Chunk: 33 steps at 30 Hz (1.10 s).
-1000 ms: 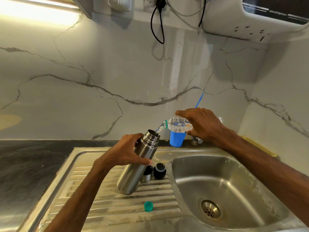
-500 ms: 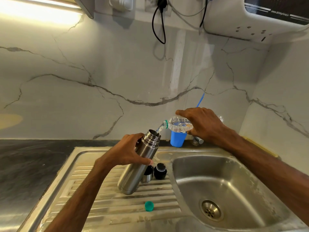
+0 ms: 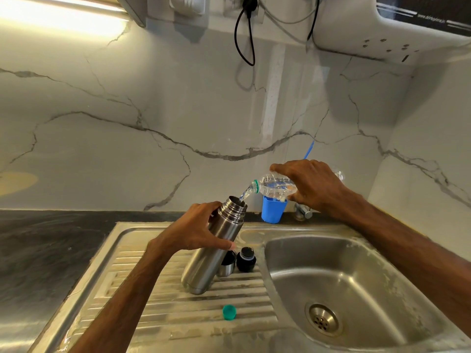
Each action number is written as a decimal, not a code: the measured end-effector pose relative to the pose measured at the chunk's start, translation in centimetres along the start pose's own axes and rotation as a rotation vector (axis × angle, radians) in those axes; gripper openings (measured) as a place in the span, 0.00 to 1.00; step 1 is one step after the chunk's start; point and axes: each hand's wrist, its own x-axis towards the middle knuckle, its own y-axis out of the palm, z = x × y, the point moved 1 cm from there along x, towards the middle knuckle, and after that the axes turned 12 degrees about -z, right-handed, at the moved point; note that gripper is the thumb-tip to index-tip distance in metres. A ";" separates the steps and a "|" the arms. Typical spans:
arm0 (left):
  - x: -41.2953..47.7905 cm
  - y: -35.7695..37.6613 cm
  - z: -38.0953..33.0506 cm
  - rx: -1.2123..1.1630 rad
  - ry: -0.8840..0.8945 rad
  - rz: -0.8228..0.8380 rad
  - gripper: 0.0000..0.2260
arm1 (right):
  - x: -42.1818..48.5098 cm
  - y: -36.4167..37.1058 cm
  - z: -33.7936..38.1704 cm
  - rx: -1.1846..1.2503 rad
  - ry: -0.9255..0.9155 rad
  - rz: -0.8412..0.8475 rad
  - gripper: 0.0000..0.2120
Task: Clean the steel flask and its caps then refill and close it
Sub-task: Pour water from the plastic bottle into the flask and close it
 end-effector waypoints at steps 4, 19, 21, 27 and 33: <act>0.1 0.1 0.1 0.004 0.004 0.000 0.36 | 0.2 0.0 -0.1 0.000 0.002 0.001 0.36; 0.3 0.1 0.4 -0.011 0.008 -0.003 0.35 | 0.2 -0.5 0.1 -0.046 -0.011 0.001 0.35; 0.2 0.1 0.4 -0.010 0.004 0.000 0.35 | 0.2 -0.5 0.1 -0.045 -0.009 0.007 0.35; 0.2 0.0 0.4 -0.013 -0.007 -0.002 0.35 | 0.4 -0.6 0.2 -0.057 -0.016 0.000 0.35; 0.3 0.1 0.4 0.000 -0.017 -0.002 0.36 | 0.6 -0.6 0.2 -0.061 -0.018 -0.004 0.35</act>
